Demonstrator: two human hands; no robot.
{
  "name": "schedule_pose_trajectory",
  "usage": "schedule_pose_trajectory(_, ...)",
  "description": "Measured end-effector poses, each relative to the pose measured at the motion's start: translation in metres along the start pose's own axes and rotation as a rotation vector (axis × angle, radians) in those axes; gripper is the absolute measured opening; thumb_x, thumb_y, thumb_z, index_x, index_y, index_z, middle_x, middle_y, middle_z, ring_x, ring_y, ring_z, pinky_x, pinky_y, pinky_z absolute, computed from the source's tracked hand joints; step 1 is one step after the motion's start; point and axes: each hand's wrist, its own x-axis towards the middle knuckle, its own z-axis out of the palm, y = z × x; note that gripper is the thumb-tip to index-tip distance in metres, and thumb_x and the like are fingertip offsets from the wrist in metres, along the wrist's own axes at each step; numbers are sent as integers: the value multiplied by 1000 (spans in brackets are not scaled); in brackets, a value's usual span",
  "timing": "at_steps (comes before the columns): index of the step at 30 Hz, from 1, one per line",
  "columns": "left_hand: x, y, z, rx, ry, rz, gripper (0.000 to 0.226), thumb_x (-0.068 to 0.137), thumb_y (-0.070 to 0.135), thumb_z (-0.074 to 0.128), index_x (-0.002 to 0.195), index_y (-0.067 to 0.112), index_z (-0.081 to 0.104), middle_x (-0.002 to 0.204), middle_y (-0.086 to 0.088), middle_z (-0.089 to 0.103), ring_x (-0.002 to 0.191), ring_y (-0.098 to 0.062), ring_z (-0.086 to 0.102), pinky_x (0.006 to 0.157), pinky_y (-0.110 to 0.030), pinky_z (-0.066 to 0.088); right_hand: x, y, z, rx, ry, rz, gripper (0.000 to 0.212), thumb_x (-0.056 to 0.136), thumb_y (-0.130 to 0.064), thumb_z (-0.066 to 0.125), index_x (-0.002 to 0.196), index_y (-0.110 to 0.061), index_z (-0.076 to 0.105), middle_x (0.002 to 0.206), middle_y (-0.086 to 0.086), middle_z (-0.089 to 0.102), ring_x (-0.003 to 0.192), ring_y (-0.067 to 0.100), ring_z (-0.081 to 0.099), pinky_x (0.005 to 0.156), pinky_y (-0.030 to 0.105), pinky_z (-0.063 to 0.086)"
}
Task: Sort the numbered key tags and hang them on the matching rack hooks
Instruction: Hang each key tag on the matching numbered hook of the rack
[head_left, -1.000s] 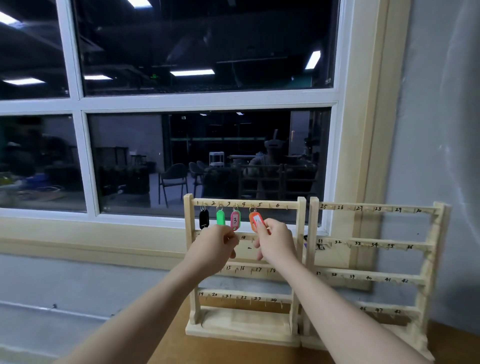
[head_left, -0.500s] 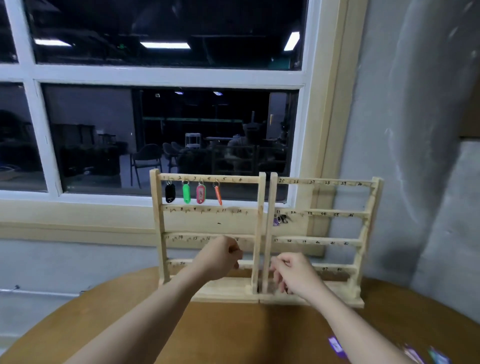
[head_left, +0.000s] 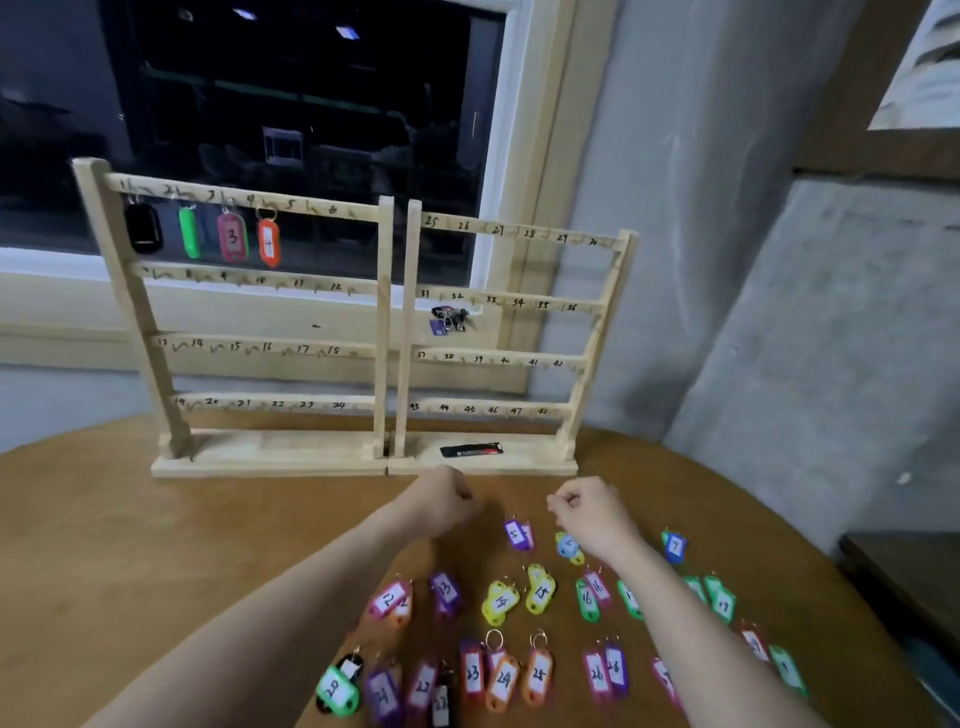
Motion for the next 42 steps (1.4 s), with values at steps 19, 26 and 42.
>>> schedule_pose_trajectory(19, 49, 8, 61, -25, 54, -266, 15, 81, 42, 75, 77, 27, 77, 76, 9, 67, 91, -21, 63, 101, -46, 41, 2, -9, 38, -262, -81, 67, 32, 85, -53, 74, 94, -22, 72, 98, 1, 72, 95, 27, 67, 79, 37, 56)
schedule_pose_trajectory(26, 39, -8, 40, -187, 77, -195, 5, 88, 20, 74, 86, 17, 78, 78, 3, 65, 74, -12, 57, 63, -23, 43, 3, -13, 47, -289, -83, 64, 29, 88, -49, 74, 94, -21, 70, 94, 0, 71, 91, 25, 68, 80, 37, 56)
schedule_pose_trajectory(42, -44, -63, -81, -471, 342, -133, 12, 91, 12, 72, 82, 5, 75, 66, 6, 68, 65, -10, 54, 51, -10, 41, -3, -64, 65, -113, -133, 3, 26, 100, -32, 61, 78, -18, 69, 75, -3, 69, 74, 18, 65, 74, 34, 55)
